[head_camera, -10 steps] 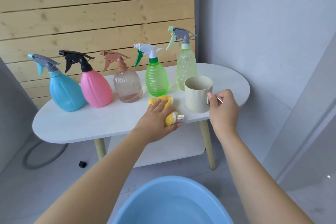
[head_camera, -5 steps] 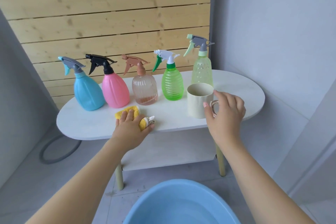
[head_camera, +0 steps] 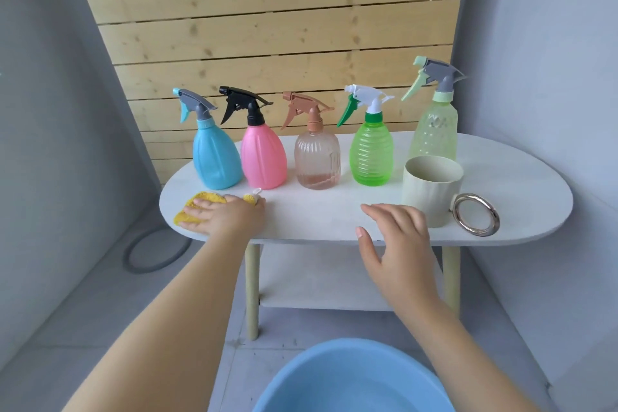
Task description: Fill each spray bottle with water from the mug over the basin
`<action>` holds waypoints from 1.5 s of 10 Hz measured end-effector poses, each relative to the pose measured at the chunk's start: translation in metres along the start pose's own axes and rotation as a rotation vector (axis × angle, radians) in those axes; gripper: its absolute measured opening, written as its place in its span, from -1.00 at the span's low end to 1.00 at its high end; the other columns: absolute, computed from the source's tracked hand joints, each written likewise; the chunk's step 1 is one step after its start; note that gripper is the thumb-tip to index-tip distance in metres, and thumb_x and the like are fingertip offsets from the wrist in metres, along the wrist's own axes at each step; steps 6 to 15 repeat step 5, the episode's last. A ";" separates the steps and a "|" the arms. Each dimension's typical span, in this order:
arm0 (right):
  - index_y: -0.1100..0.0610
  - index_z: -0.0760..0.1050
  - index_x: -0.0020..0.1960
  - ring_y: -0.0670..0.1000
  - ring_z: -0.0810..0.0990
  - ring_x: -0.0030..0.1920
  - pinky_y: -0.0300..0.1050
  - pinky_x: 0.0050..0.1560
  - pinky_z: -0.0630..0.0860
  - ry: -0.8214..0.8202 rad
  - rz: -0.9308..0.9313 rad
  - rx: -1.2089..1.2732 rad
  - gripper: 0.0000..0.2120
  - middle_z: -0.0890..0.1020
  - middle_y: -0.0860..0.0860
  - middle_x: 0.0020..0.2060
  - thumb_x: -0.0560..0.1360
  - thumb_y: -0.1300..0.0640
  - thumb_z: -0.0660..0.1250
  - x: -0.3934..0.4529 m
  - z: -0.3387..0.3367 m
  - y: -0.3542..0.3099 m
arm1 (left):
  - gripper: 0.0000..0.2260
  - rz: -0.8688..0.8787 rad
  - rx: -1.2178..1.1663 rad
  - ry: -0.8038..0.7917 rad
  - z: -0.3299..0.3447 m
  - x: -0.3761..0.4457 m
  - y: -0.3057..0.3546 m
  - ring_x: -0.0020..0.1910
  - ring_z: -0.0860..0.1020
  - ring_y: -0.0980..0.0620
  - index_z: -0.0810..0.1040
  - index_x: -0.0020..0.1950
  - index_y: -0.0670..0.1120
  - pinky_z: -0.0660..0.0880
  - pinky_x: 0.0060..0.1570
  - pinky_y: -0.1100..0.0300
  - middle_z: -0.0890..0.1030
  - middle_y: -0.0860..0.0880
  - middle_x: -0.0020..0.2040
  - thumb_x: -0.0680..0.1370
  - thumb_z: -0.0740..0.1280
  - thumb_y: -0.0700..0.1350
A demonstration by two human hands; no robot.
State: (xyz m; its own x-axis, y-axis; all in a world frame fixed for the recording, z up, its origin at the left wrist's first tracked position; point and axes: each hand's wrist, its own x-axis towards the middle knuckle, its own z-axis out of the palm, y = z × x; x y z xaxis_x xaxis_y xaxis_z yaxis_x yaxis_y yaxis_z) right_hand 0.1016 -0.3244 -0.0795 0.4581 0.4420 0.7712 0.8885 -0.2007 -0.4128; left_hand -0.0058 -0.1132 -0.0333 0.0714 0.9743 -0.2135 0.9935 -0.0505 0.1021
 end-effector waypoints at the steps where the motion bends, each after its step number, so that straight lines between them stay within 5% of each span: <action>1: 0.18 0.56 0.15 0.03 0.38 0.09 -0.12 0.16 0.33 0.005 0.019 0.027 -0.65 0.61 0.01 -0.01 0.50 0.03 0.17 -0.002 0.004 -0.005 | -0.21 -0.096 -0.021 -0.024 -0.004 0.010 0.010 0.48 -0.23 -0.37 -0.18 0.56 -0.05 -0.25 0.36 -0.34 -0.21 -0.32 0.52 0.50 -0.08 0.41; 3: 0.16 0.56 0.15 0.04 0.37 0.07 -0.10 0.13 0.36 -0.061 0.055 0.040 -0.63 0.60 0.02 -0.02 0.49 0.01 0.15 -0.001 0.010 -0.013 | -0.16 -0.089 -0.093 0.016 0.002 0.015 0.013 0.47 -0.25 -0.39 -0.19 0.56 -0.01 -0.26 0.36 -0.34 -0.21 -0.36 0.50 0.46 -0.04 0.46; 4: 0.14 0.50 0.26 0.10 0.39 0.13 0.03 0.16 0.41 -0.239 0.116 -0.024 -0.64 0.58 0.04 0.08 0.52 0.05 0.20 0.006 0.000 -0.018 | -0.21 -0.014 -0.135 0.083 0.005 0.001 -0.001 0.48 -0.24 -0.37 -0.21 0.56 0.02 -0.25 0.37 -0.34 -0.21 -0.33 0.51 0.49 -0.08 0.43; 5: 0.09 0.36 0.41 0.13 0.32 0.27 -0.05 0.26 0.28 -0.439 0.238 -0.046 -0.58 0.48 0.04 0.26 0.56 0.07 0.23 0.016 -0.021 -0.026 | -0.27 0.103 -0.195 0.130 0.009 -0.020 -0.013 0.51 -0.21 -0.29 -0.18 0.57 0.00 -0.23 0.39 -0.33 -0.20 -0.27 0.53 0.53 -0.09 0.37; 15: 0.09 0.36 0.41 0.13 0.32 0.27 -0.05 0.26 0.28 -0.439 0.238 -0.046 -0.58 0.48 0.04 0.26 0.56 0.07 0.23 0.016 -0.021 -0.026 | -0.27 0.103 -0.195 0.130 0.009 -0.020 -0.013 0.51 -0.21 -0.29 -0.18 0.57 0.00 -0.23 0.39 -0.33 -0.20 -0.27 0.53 0.53 -0.09 0.37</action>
